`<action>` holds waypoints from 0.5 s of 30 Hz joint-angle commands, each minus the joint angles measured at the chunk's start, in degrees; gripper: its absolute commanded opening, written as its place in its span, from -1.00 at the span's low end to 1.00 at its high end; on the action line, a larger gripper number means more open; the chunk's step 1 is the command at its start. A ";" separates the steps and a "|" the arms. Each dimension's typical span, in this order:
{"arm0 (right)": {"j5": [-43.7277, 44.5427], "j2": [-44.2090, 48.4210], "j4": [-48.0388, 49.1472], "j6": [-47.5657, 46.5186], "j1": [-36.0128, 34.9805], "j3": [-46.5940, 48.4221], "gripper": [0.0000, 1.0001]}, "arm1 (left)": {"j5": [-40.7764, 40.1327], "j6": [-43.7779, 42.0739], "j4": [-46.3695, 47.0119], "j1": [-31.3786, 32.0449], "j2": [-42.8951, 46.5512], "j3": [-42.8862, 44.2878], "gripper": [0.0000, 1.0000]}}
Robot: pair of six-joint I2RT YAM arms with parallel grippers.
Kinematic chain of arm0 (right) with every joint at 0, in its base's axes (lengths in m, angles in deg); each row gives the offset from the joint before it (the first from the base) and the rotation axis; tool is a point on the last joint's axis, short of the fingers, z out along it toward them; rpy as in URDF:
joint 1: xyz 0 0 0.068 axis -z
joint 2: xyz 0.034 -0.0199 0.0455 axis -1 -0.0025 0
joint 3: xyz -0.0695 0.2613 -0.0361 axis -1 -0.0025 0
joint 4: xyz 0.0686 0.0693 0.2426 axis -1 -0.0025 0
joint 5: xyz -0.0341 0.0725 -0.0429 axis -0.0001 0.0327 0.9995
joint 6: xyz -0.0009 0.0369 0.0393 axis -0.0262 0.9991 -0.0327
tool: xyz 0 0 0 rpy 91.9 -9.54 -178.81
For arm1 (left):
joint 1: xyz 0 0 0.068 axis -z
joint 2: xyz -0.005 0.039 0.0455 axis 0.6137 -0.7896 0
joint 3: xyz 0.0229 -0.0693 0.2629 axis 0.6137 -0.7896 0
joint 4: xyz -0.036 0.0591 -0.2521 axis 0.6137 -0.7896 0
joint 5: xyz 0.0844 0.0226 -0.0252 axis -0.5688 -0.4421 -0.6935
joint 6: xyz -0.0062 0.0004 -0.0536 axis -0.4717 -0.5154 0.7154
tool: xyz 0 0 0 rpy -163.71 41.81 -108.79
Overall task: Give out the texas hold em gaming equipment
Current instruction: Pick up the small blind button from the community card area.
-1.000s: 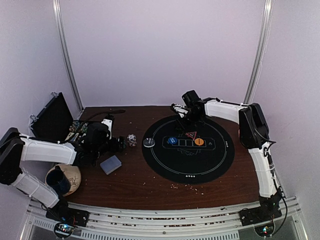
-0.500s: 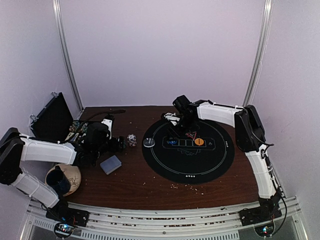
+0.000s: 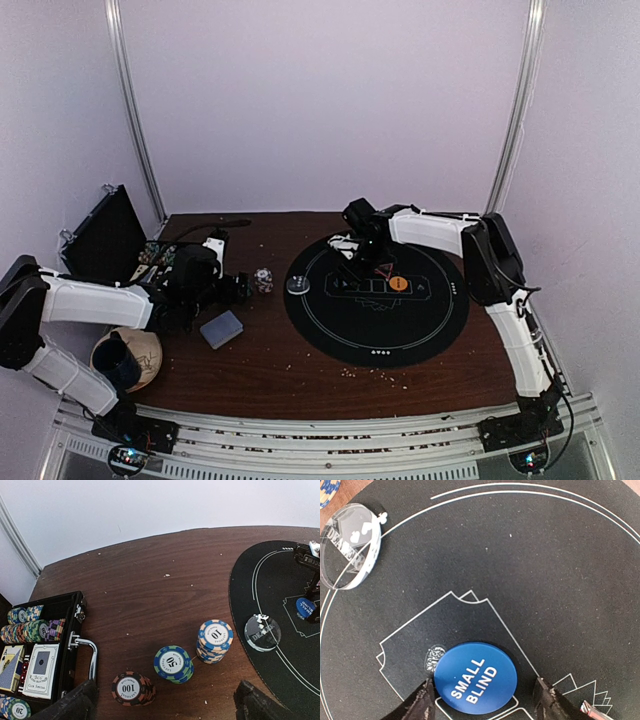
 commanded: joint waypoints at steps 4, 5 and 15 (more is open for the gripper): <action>-1.34 -3.23 -2.43 -1.30 -2.23 1.44 0.29 | -1.03 -0.60 1.05 0.25 -0.24 1.71 0.96; -1.80 -3.23 -2.56 -1.54 -2.28 1.36 0.29 | -0.99 -0.60 0.99 0.20 -0.19 1.71 0.96; -3.14 -3.43 -2.85 -1.73 -2.64 1.23 0.28 | -0.89 -0.60 0.98 0.26 -0.11 1.70 0.96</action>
